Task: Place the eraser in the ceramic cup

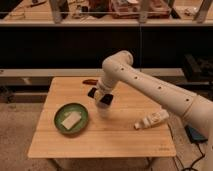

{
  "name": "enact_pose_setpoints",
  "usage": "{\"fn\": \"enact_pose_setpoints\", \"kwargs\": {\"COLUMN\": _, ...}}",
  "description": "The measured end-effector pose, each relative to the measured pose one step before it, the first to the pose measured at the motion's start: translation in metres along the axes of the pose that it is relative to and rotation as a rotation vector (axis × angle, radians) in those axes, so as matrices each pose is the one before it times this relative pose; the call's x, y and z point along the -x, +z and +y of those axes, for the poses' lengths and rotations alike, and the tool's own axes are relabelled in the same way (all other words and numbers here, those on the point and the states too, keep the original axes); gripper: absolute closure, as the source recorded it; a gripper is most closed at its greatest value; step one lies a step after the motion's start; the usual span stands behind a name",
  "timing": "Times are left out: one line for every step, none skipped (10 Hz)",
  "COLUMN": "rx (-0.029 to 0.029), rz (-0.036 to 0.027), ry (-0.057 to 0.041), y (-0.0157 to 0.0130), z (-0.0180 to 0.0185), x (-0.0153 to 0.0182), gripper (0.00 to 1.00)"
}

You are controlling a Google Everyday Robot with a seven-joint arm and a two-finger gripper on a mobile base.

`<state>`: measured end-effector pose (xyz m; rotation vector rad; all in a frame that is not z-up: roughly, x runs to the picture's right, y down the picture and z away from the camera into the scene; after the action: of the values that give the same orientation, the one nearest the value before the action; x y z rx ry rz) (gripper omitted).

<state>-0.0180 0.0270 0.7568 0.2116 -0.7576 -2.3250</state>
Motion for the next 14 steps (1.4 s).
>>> {"fn": "enact_pose_setpoints", "kwargs": {"rx": -0.0021, "rz": 0.02586, "ry": -0.00083, "y": 0.00136, "z": 0.00259, "x": 0.00254, "gripper": 1.0}}
{"fn": "enact_pose_setpoints", "kwargs": {"rx": 0.00023, "rz": 0.03952, "ry": -0.00487, "y": 0.00069, "z": 0.00257, "x": 0.00254, "gripper": 1.0}}
{"fn": "enact_pose_setpoints", "kwargs": {"rx": 0.00138, "rz": 0.03879, "ry": -0.00398, "y": 0.00154, "z": 0.004, "x": 0.00456, "gripper": 1.0}}
{"fn": "enact_pose_setpoints", "kwargs": {"rx": -0.0019, "rz": 0.00211, "ry": -0.0118, "y": 0.00363, "z": -0.00022, "x": -0.00061, "gripper": 1.0}}
{"fn": "enact_pose_setpoints", "kwargs": {"rx": -0.00132, "rz": -0.00925, "ry": -0.0086, "y": 0.00454, "z": 0.0, "x": 0.00082, "gripper": 1.0}}
{"fn": "enact_pose_setpoints", "kwargs": {"rx": -0.0026, "rz": -0.00874, "ry": -0.00698, "y": 0.00282, "z": -0.00015, "x": -0.00102, "gripper": 1.0}}
{"fn": "enact_pose_setpoints", "kwargs": {"rx": 0.00133, "rz": -0.0096, "ry": 0.00194, "y": 0.00177, "z": 0.00216, "x": 0.00285, "gripper": 0.98}}
{"fn": "enact_pose_setpoints", "kwargs": {"rx": 0.00031, "rz": -0.00693, "ry": 0.00766, "y": 0.00067, "z": 0.00155, "x": 0.00082, "gripper": 0.91}}
{"fn": "enact_pose_setpoints", "kwargs": {"rx": -0.00532, "rz": -0.00753, "ry": 0.00516, "y": 0.00165, "z": -0.00001, "x": -0.0004, "gripper": 0.81}}
{"fn": "enact_pose_setpoints", "kwargs": {"rx": -0.00419, "rz": -0.01369, "ry": 0.00615, "y": 0.00187, "z": 0.0003, "x": 0.00068, "gripper": 0.69}}
{"fn": "enact_pose_setpoints", "kwargs": {"rx": -0.00136, "rz": -0.01435, "ry": 0.00929, "y": 0.00058, "z": 0.00109, "x": 0.00146, "gripper": 0.59}}
{"fn": "enact_pose_setpoints", "kwargs": {"rx": -0.00037, "rz": -0.01816, "ry": 0.00588, "y": 0.00114, "z": 0.00064, "x": 0.00092, "gripper": 0.51}}
{"fn": "enact_pose_setpoints", "kwargs": {"rx": -0.00268, "rz": -0.01825, "ry": 0.00042, "y": 0.00242, "z": -0.00172, "x": -0.00163, "gripper": 0.39}}
{"fn": "enact_pose_setpoints", "kwargs": {"rx": -0.00105, "rz": -0.00931, "ry": 0.00397, "y": 0.00097, "z": -0.00029, "x": 0.00079, "gripper": 0.28}}
